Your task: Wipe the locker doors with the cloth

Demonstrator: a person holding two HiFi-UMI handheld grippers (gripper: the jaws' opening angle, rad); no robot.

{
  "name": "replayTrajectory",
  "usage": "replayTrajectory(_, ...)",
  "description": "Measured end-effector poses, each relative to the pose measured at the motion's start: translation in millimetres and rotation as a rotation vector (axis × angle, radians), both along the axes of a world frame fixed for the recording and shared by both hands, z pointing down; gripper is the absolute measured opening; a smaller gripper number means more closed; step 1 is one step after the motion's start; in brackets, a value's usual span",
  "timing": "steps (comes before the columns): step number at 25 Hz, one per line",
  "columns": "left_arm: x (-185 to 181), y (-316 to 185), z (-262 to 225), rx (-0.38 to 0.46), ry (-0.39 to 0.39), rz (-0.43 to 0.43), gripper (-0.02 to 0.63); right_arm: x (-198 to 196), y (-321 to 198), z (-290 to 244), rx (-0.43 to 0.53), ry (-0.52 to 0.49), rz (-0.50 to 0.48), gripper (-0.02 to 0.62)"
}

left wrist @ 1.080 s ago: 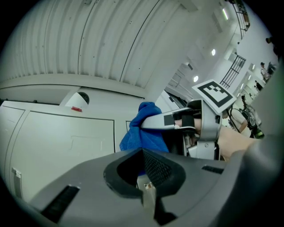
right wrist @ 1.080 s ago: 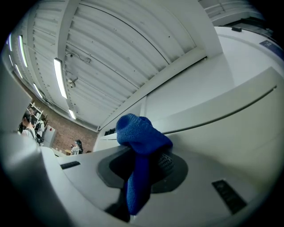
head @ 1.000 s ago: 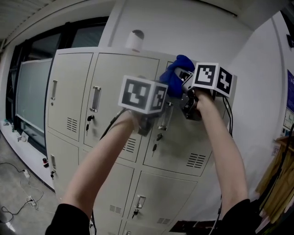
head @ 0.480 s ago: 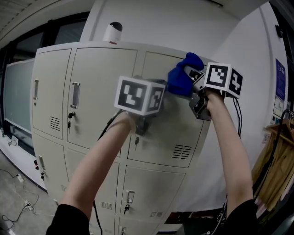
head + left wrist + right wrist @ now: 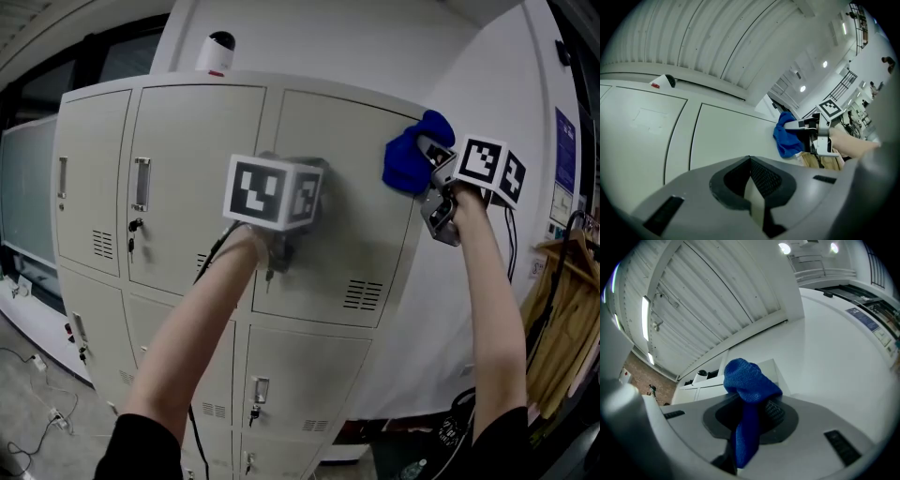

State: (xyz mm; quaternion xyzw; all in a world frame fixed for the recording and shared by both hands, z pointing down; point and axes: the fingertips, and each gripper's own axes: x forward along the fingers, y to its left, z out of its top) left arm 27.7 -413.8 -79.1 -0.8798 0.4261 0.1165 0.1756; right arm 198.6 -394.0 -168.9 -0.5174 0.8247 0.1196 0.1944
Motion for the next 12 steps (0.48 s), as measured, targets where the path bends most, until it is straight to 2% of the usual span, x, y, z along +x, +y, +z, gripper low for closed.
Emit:
replayTrajectory(2, -3.0, 8.6, 1.9, 0.047, 0.009, -0.015, 0.009, -3.5, 3.7, 3.8, 0.016, -0.005, 0.006, 0.078)
replayTrajectory(3, -3.8, 16.2, 2.5, 0.096, 0.008, -0.026, 0.009, -8.1, 7.1, 7.1, 0.027, -0.004, -0.003, 0.078)
replayTrajectory(6, -5.4, 47.4, 1.0, 0.345, -0.026, -0.108, 0.009, -37.0, 16.3, 23.8, 0.044, -0.004, -0.103, 0.078)
replayTrajectory(9, -17.7, 76.2, 0.8, 0.606, -0.073, -0.269, 0.009, -82.0, 14.9, 45.5, 0.01, 0.007, -0.249, 0.078)
replayTrajectory(12, -36.0, 95.2, 3.4, 0.755, -0.1, -0.394, 0.009, -124.6, 7.3, 61.6, -0.02, 0.044, -0.333, 0.078)
